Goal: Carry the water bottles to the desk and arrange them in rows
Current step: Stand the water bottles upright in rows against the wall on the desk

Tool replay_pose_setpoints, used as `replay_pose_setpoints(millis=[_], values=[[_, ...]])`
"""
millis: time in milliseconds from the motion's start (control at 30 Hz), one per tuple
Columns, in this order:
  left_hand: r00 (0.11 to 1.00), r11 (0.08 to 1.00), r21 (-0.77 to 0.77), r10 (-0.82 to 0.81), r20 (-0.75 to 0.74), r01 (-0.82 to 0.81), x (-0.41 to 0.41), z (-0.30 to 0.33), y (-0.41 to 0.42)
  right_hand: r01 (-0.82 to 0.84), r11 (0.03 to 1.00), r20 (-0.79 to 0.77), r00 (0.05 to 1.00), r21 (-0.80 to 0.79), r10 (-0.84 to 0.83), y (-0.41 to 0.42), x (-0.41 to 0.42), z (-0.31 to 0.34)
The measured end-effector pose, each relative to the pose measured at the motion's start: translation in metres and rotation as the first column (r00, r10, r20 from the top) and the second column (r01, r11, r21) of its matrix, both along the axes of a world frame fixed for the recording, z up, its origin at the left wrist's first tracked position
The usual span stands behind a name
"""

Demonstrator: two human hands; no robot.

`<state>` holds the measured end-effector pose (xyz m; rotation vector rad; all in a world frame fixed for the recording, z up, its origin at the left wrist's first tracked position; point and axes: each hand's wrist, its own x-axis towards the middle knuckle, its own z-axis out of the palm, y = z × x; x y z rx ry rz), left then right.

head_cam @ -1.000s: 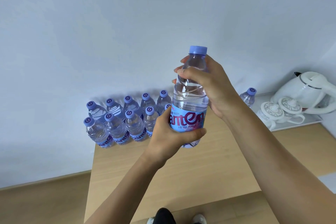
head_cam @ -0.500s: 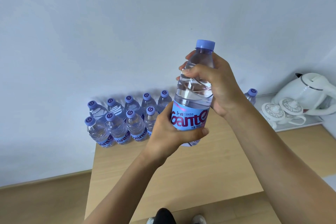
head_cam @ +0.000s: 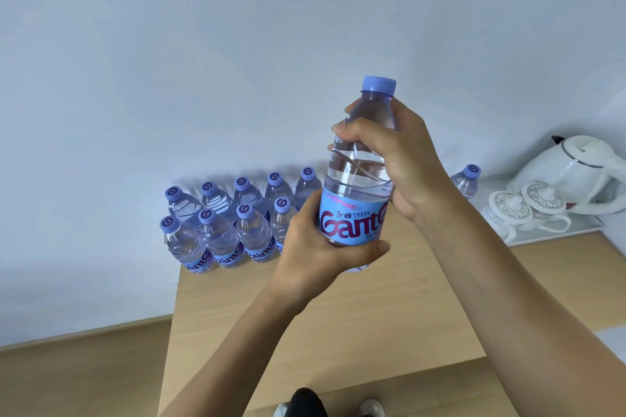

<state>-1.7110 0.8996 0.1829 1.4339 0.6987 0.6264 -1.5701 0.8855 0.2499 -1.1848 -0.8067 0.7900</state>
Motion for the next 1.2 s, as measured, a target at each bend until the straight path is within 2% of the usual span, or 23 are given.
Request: replay_pose_setpoints(millis=[100,400,533,700,767,967,1200], values=[[0.999,0.999,-0.025,-0.029,-0.022,0.028,-0.004,-0.002,0.002,-0.062,0.998,-0.037,0.997,-0.009,0.061,0.002,0.001,0.000],[1.000,1.000,-0.012,0.008,-0.001,-0.008,-0.017,-0.006,0.008,-0.101,0.994,-0.015,0.995,-0.036,0.100,0.014,-0.008,-0.007],[1.000,0.999,-0.042,0.015,0.026,-0.014,-0.025,-0.009,0.010,-0.105,0.992,0.065,0.992,-0.066,0.109,0.020,-0.016,-0.012],[0.997,0.995,-0.077,0.062,0.044,-0.059,-0.040,-0.017,0.011,-0.220,0.972,-0.033,0.975,-0.088,0.218,0.024,-0.027,-0.016],[0.996,0.994,-0.082,0.077,0.042,-0.073,-0.047,-0.022,0.013,-0.209,0.973,0.023,0.977,-0.099,0.212,0.026,-0.034,-0.020],[0.988,0.985,-0.077,0.157,-0.003,-0.157,-0.077,-0.042,0.023,-0.200,0.967,0.101,0.971,-0.158,0.217,0.039,-0.061,-0.035],[0.978,0.979,-0.086,0.176,-0.111,-0.186,-0.118,-0.066,0.038,-0.251,0.944,0.059,0.961,-0.212,0.269,0.059,-0.097,-0.062]])
